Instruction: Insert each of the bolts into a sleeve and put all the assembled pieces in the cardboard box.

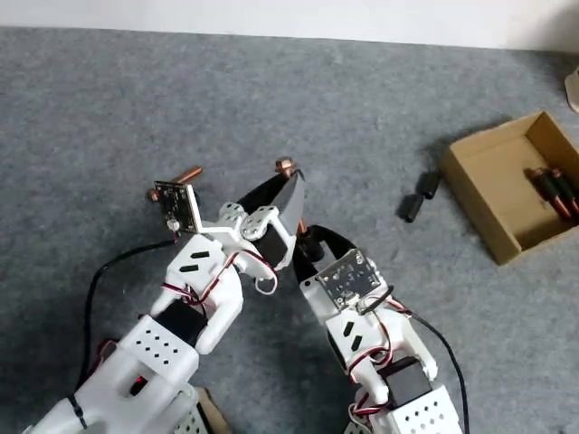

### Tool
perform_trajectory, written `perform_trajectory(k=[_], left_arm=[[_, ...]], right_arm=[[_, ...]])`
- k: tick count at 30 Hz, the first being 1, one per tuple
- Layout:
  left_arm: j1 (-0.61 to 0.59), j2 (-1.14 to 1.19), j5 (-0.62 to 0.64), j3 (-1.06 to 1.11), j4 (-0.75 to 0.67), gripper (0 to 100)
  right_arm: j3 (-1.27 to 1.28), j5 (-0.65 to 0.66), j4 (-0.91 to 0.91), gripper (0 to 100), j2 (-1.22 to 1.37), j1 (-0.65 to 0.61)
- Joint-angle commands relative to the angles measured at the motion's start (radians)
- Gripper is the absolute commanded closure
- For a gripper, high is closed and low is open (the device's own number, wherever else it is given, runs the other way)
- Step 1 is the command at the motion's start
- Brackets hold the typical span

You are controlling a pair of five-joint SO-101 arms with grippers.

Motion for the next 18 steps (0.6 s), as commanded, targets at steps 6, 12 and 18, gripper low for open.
perform_trajectory(k=[6,12,18], left_arm=[[0.028,0.002,0.006,0.001,-0.041,99],[0.028,0.002,0.003,0.002,-0.038,99],[0.028,0.002,0.002,0.002,-0.037,99]], right_arm=[[0.133,0.002,0.001,99.4,-0.016,-0.005],[0.131,0.003,0.001,99.4,-0.016,-0.002],[0.122,0.0,0.001,99.4,-0.016,-0.004]])
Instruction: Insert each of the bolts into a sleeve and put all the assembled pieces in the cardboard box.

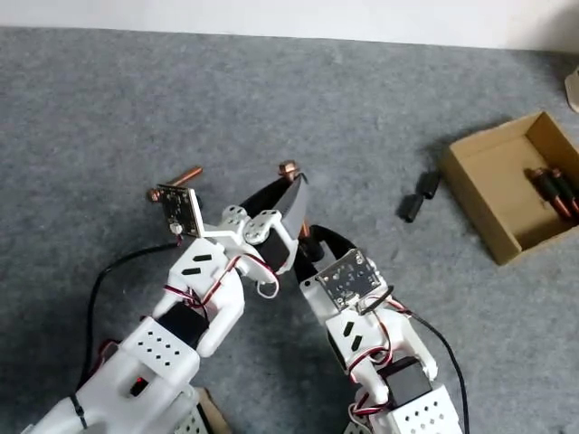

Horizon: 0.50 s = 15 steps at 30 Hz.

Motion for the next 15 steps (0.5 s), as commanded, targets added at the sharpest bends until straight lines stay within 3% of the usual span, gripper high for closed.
perform_trajectory(k=[1,6,15], left_arm=[[0.015,0.002,0.002,-0.016,-0.021,99],[0.015,0.002,0.0,-0.016,-0.021,99],[0.015,0.004,0.0,-0.015,-0.021,99]], right_arm=[[0.114,-0.002,0.001,99.4,-0.016,-0.004],[0.082,-0.086,0.001,99.4,-0.016,-0.002],[0.064,-0.091,-0.004,99.4,-0.016,-0.004]])
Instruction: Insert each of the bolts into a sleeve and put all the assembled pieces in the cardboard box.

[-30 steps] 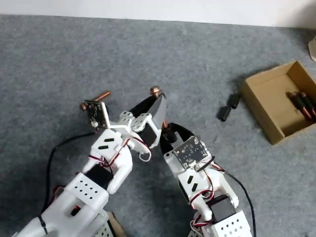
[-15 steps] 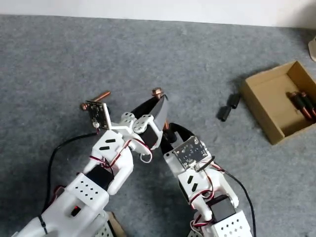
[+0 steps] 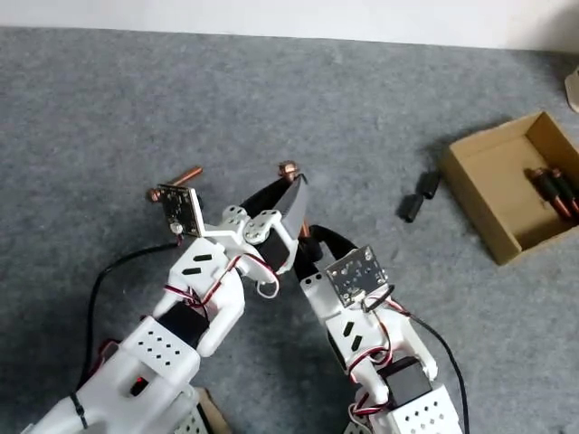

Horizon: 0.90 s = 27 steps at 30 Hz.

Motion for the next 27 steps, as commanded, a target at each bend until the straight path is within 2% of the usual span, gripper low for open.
perform_trajectory(k=[1,7,18,24,27], left_arm=[[0.015,-0.002,0.0,-0.015,-0.021,99],[0.021,-0.002,-0.06,-0.015,-0.021,99],[0.013,-0.004,-0.063,-0.002,-0.028,99],[0.013,-0.004,-0.066,-0.002,-0.028,99],[0.015,-0.004,-0.089,-0.002,-0.029,99]], right_arm=[[0.051,-0.011,-0.004,99.4,-0.016,-0.004],[0.028,-0.011,-0.007,99.4,-0.016,-0.004],[0.036,-0.005,-0.199,99.4,-0.016,-0.004],[0.038,-0.011,-0.205,99.4,-0.016,-0.01],[0.038,-0.011,-0.2,99.4,-0.016,-0.056]])
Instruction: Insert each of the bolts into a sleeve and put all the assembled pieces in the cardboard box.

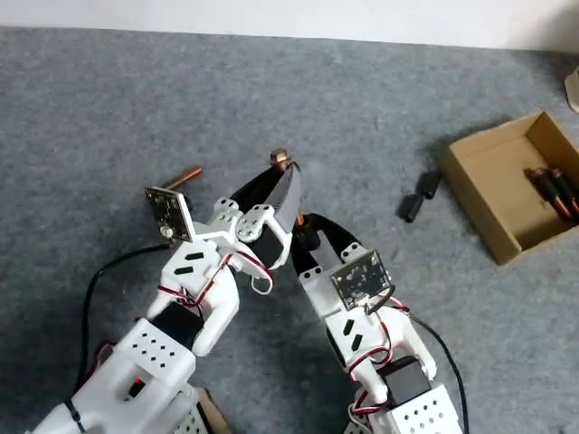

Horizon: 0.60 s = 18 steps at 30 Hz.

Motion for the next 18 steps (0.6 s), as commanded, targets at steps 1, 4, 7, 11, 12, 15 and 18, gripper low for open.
perform_trajectory(k=[1,4,7,11,12,15,18], left_arm=[[0.019,0.015,-0.058,-0.007,-0.006,99],[0.027,0.015,-0.118,-0.007,-0.006,99],[0.027,0.015,-0.118,-0.007,-0.017,99],[0.027,0.015,-0.117,0.002,-0.054,99],[0.028,0.015,-0.117,0.002,-0.054,99],[0.031,0.015,-0.117,0.015,-0.037,99],[0.038,0.013,-0.115,0.024,-0.011,99]], right_arm=[[0.038,-0.011,-0.054,99.4,-0.019,-0.05],[0.036,-0.011,-0.054,99.4,-0.019,-0.051],[0.035,-0.011,-0.053,99.4,-0.019,-0.05],[0.033,-0.011,-0.053,99.4,-0.019,-0.048],[0.031,-0.011,-0.053,99.4,-0.019,-0.047],[0.03,-0.006,-0.051,99.4,-0.019,-0.045],[0.03,-0.008,-0.053,99.4,-0.019,-0.005]])
